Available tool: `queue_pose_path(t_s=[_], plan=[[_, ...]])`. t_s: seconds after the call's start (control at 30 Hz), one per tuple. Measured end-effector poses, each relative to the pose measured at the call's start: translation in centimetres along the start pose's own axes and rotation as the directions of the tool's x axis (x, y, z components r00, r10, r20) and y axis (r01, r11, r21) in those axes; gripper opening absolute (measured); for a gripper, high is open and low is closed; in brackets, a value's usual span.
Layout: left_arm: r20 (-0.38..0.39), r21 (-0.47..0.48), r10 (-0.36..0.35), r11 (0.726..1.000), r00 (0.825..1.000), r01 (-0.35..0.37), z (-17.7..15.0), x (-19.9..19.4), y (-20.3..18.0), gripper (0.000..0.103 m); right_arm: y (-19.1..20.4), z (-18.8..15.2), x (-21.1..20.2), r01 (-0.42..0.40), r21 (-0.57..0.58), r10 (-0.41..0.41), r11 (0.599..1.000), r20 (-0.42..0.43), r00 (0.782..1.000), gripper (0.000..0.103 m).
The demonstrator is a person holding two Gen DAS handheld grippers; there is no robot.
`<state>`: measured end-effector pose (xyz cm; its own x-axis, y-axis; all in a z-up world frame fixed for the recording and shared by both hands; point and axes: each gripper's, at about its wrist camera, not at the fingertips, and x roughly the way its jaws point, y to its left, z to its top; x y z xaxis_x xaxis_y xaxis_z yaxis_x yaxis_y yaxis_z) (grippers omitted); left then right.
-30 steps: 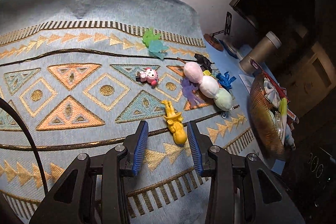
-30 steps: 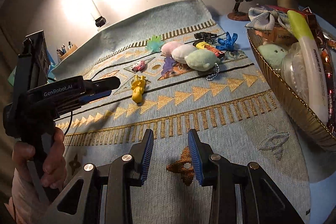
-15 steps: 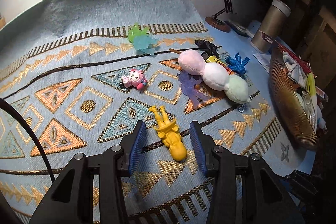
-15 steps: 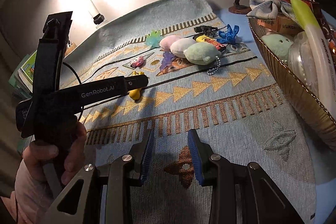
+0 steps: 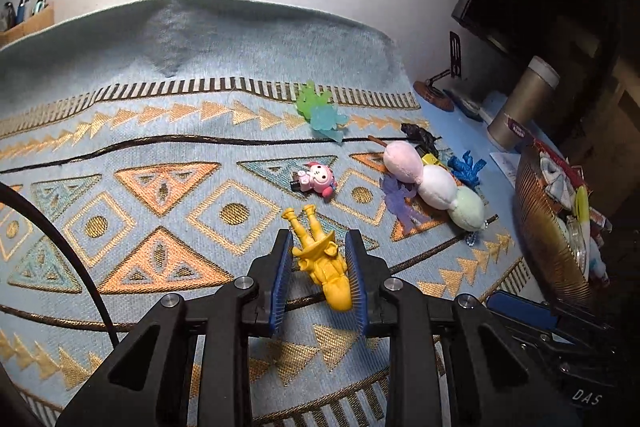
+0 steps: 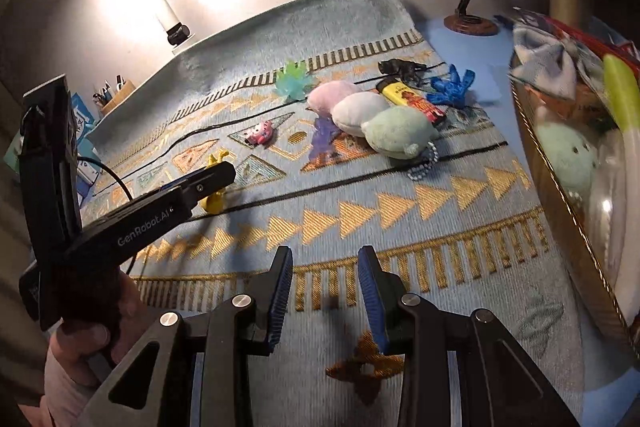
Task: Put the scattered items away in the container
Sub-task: 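Grasp the yellow rubber figure with the left gripper, then carry the yellow figure to the amber bowl and open the left gripper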
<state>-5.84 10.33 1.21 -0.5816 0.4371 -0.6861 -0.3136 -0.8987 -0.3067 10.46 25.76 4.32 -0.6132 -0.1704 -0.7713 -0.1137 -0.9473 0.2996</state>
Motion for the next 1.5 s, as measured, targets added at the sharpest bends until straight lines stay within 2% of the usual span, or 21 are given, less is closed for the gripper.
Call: queue_pose_path(t_s=[0.1, 0.23, 0.33, 0.6, 0.77, 0.83, 0.9, 1.0, 1.07, 1.23, 1.37, 1.5], plan=[[0.031, -0.057, 0.001, 0.998, 1.0, 0.001, 0.3, -0.6, 1.5, 0.024, 1.2, 2.4, 1.7, 0.052, -0.03, -0.053, 0.998, -0.02, 0.998, 0.033], [0.012, -0.106, -0.009, 0.994, 1.0, 0.01, 0.5, -0.3, 2.7, 0.024, 1.6, 4.0, 5.6, 0.068, -0.037, -0.07, 0.997, -0.087, 0.994, 0.033], [0.021, -0.095, -0.007, 0.995, 1.0, 0.009, 0.6, -0.3, 2.3, 0.024, 1.8, 4.9, 6.4, 0.114, -0.035, -0.116, 0.993, -0.051, 0.992, 0.033], [0.042, -0.007, 0.039, 0.999, 0.998, -0.039, 0.5, -0.7, 0.9, 0.024, 3.7, 7.2, 9.0, 0.208, -0.132, -0.211, 0.969, -0.009, 0.978, 0.033], [0.028, -0.054, 0.011, 0.998, 1.0, -0.009, 0.7, -0.6, 1.8, 0.024, 4.7, 7.4, 9.9, 0.251, -0.168, -0.246, 0.953, 0.05, 0.968, 0.031], [0.014, -0.083, -0.009, 0.997, 1.0, 0.01, 0.7, -0.4, 2.2, 0.024, 4.7, 7.2, 9.8, 0.242, -0.175, -0.235, 0.954, 0.06, 0.97, 0.02], [0.01, -0.101, -0.02, 0.995, 1.0, 0.021, 0.7, -0.4, 2.6, 0.024, 4.6, 7.2, 9.7, 0.229, -0.174, -0.222, 0.958, 0.059, 0.973, 0.019], [0.004, -0.121, -0.046, 0.992, 0.999, 0.046, 0.7, -0.3, 2.9, 0.024, 4.4, 6.7, 8.8, 0.2, -0.16, -0.194, 0.967, 0.052, 0.98, 0.019], [-0.003, -0.132, -0.052, 0.99, 0.999, 0.051, 0.6, -0.2, 3.0, 0.024, 4.3, 6.0, 7.6, 0.15, -0.133, -0.146, 0.98, 0.044, 0.988, 0.019], [-0.001, -0.104, -0.058, 0.993, 0.998, 0.058, 0.4, -0.3, 2.2, 0.024, 4.7, 2.4, 2.7, 0.096, -0.122, -0.088, 0.988, 0.066, 0.994, 0.019], [-0.012, -0.042, -0.098, 0.994, 0.995, 0.098, -0.2, -0.3, -0.4, 0.024, 3.7, -1.2, -1.8, 0.09, -0.103, -0.081, 0.991, 0.087, 0.993, 0.019], [-0.029, 0.016, -0.197, 0.98, 0.98, 0.198, -0.6, -1.5, -5.1, 0.024, 1.1, -3.0, -7.8, 0.126, -0.06, -0.114, 0.99, 0.181, 0.977, 0.019]])
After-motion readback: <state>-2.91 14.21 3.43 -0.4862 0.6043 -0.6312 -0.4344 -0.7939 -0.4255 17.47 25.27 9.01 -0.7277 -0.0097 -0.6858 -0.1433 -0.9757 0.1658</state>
